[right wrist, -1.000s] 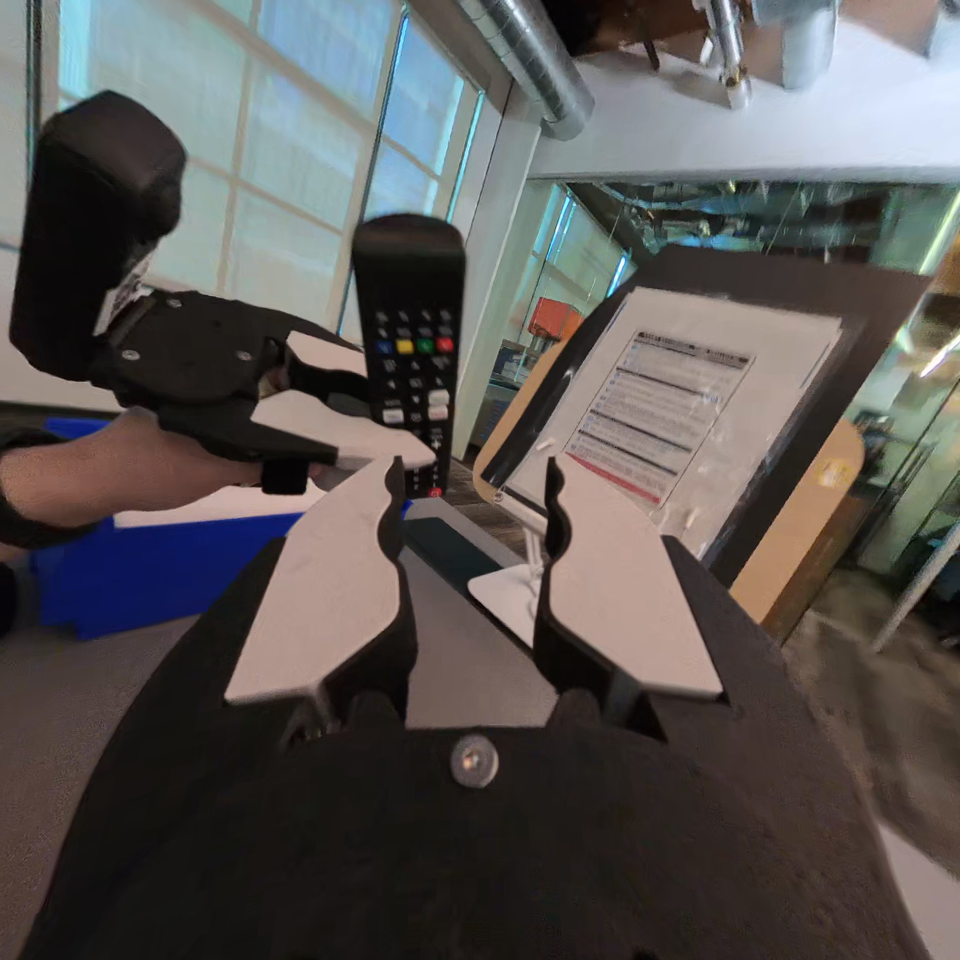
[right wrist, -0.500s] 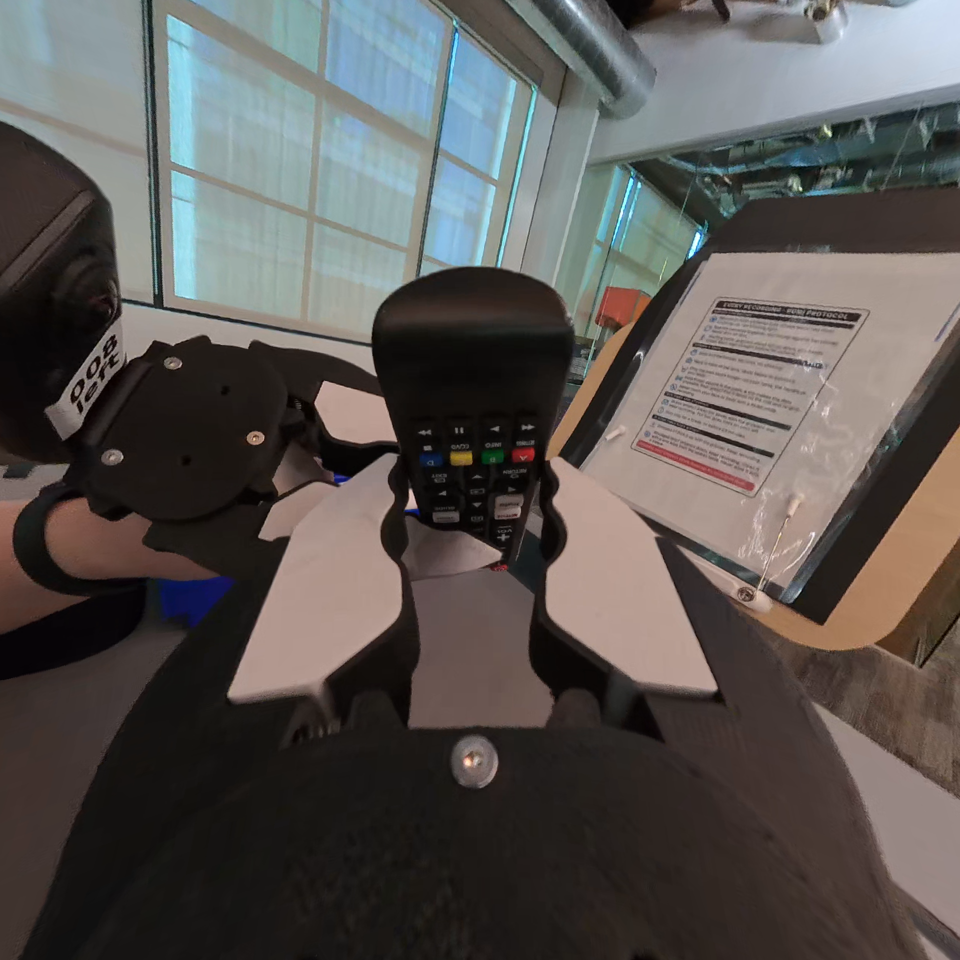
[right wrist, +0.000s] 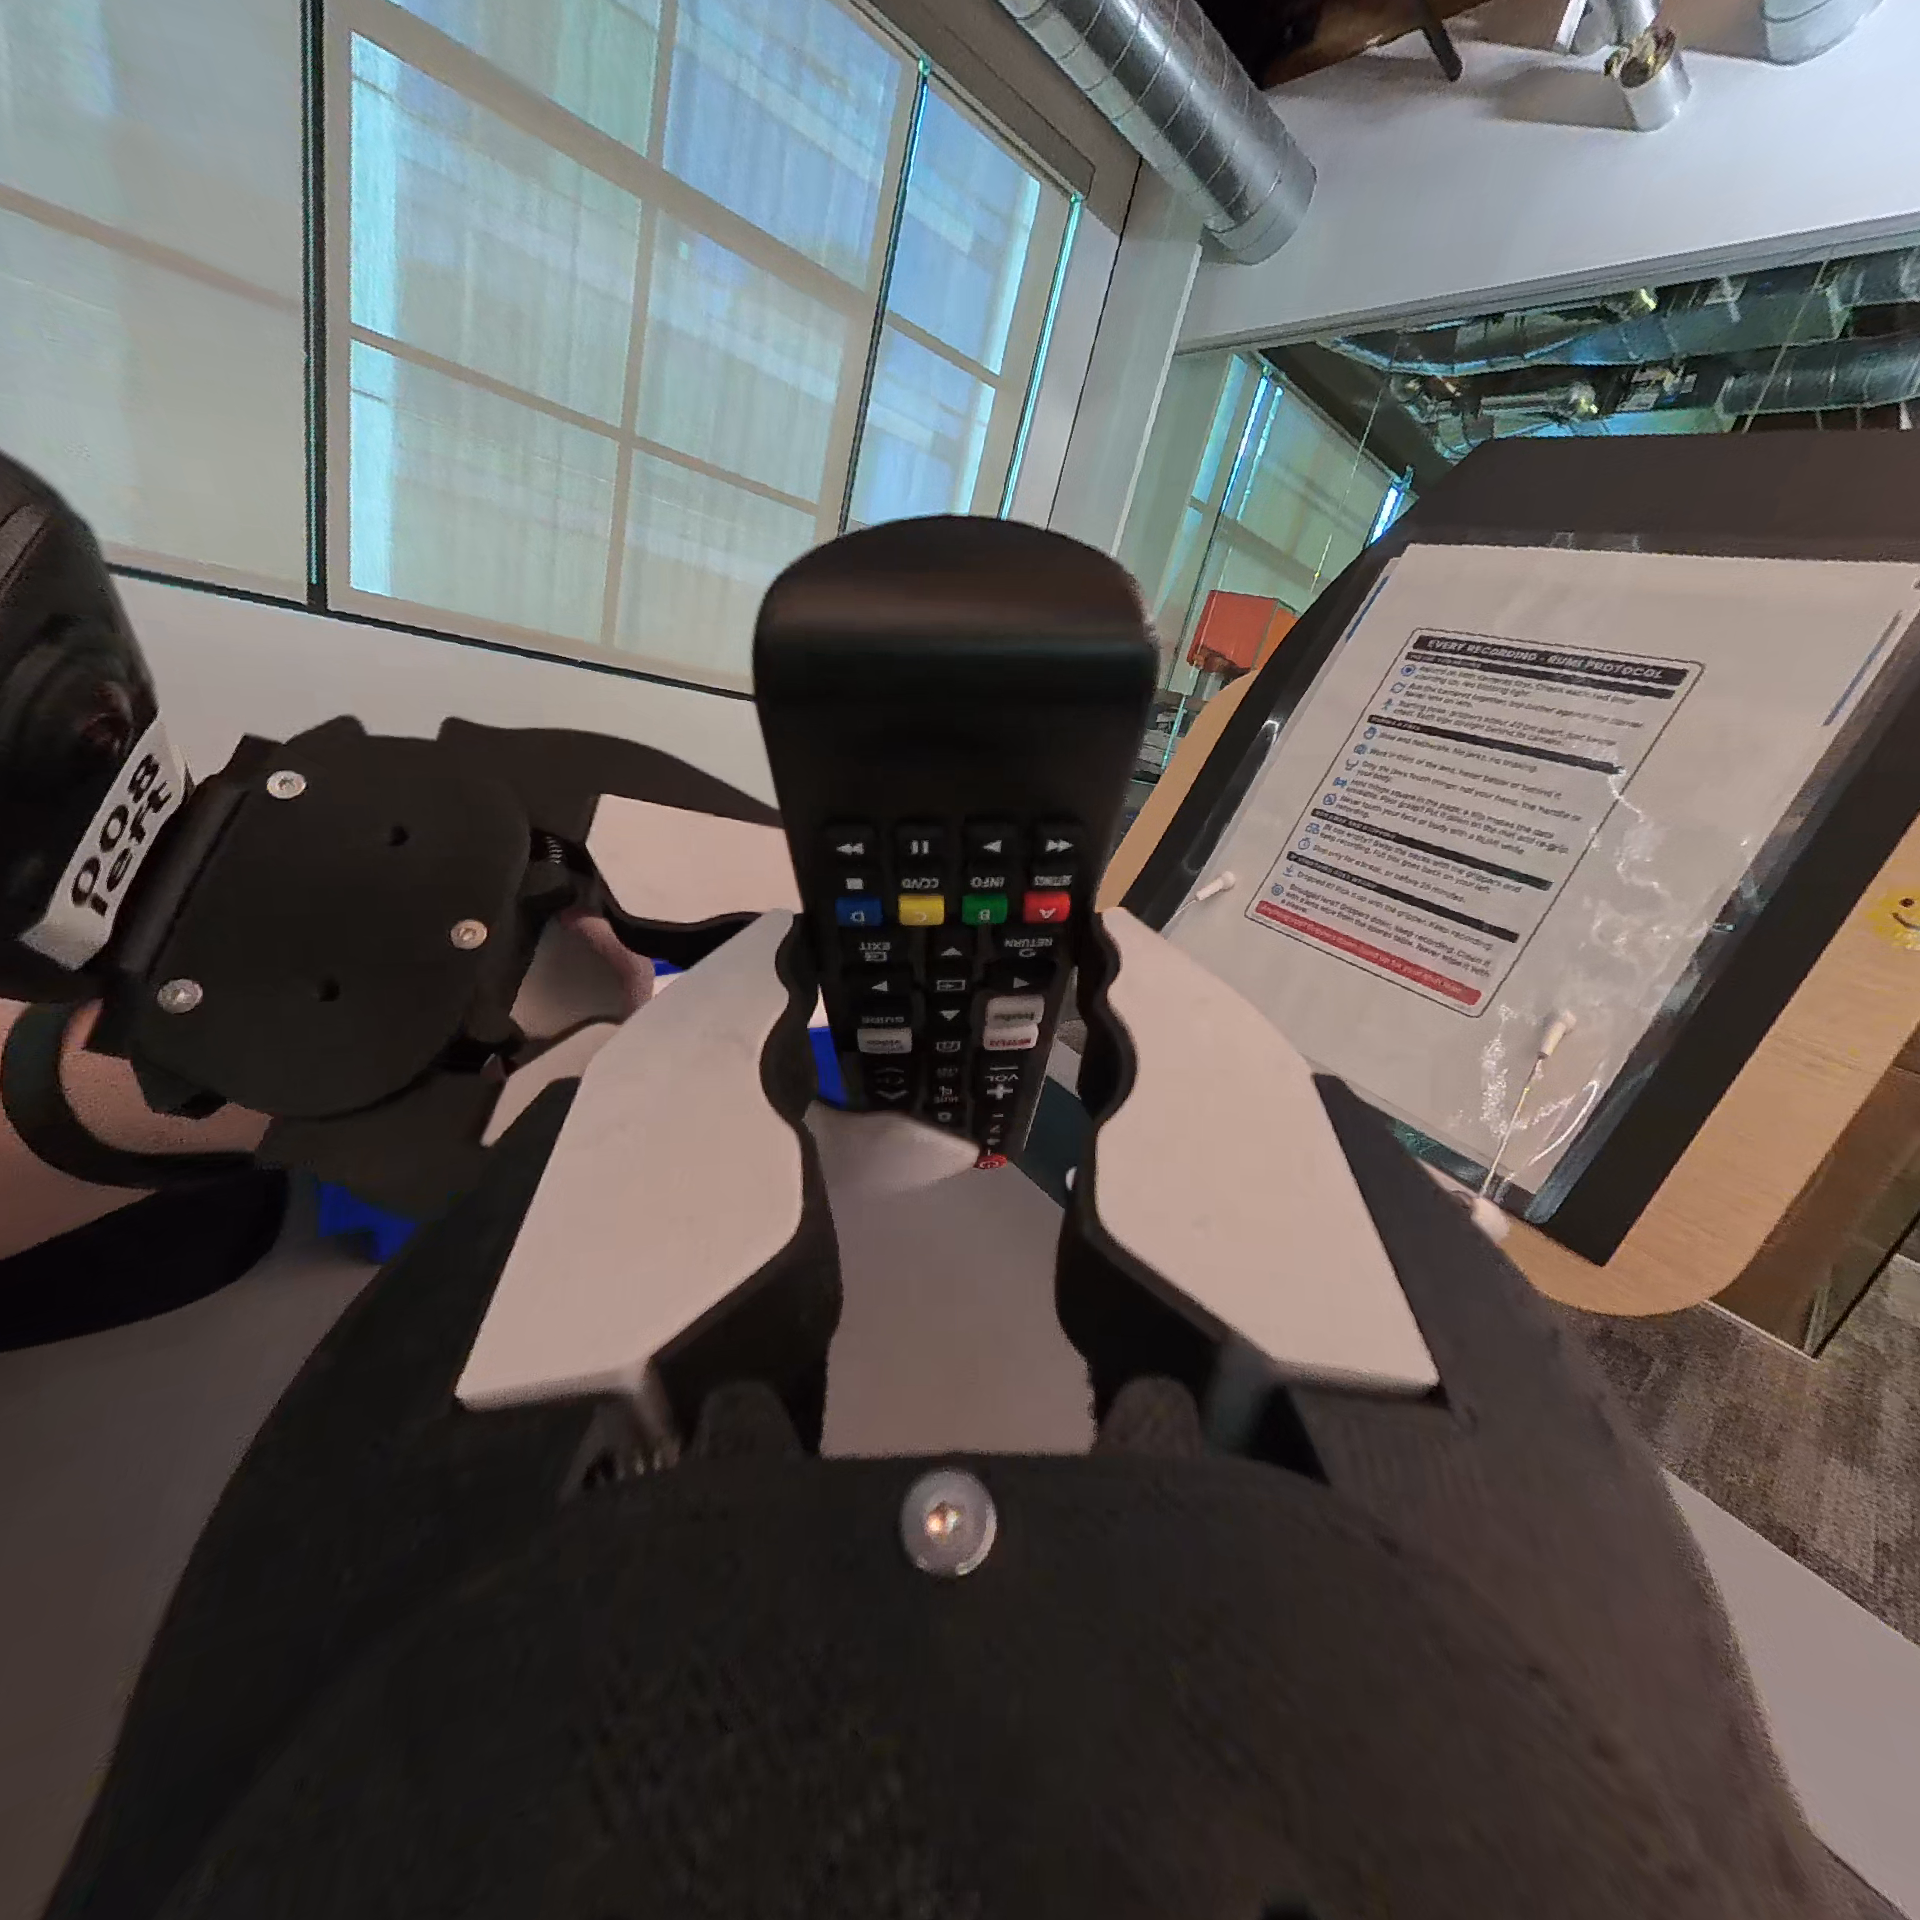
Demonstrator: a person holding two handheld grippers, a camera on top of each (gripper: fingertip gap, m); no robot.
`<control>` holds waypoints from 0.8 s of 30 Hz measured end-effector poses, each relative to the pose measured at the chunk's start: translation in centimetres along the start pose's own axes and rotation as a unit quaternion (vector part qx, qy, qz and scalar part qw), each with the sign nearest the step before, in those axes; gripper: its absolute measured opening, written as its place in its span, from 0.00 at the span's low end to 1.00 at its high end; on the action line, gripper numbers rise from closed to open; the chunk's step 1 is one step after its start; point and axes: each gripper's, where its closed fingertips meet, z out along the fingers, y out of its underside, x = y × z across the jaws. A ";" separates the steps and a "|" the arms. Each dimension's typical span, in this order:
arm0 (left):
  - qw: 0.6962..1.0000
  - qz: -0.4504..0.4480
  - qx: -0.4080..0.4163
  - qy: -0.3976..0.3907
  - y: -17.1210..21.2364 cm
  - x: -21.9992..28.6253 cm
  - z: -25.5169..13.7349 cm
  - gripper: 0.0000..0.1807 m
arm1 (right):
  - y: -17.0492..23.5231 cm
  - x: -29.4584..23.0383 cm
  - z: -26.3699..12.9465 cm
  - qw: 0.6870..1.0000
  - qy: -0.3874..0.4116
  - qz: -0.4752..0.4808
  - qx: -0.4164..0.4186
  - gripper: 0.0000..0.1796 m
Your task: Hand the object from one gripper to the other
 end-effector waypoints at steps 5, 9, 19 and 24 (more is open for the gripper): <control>0.989 -0.078 0.001 0.127 0.1 1.0 -0.7 0.29 | 0.0 0.8 -0.2 0.998 -0.041 0.018 -0.031 0.28; 0.934 -0.200 0.033 0.294 -1.2 1.5 -3.6 0.35 | 0.8 -0.8 -1.0 0.982 -0.162 0.028 -0.090 0.28; 0.719 -0.351 0.238 0.551 -8.4 3.2 -10.7 0.35 | 0.5 -10.7 -6.0 0.833 -0.518 0.173 -0.089 0.28; 0.641 -0.351 0.278 0.624 -9.5 4.3 -13.3 0.27 | -1.0 -13.8 -8.6 0.755 -0.621 0.203 -0.057 0.28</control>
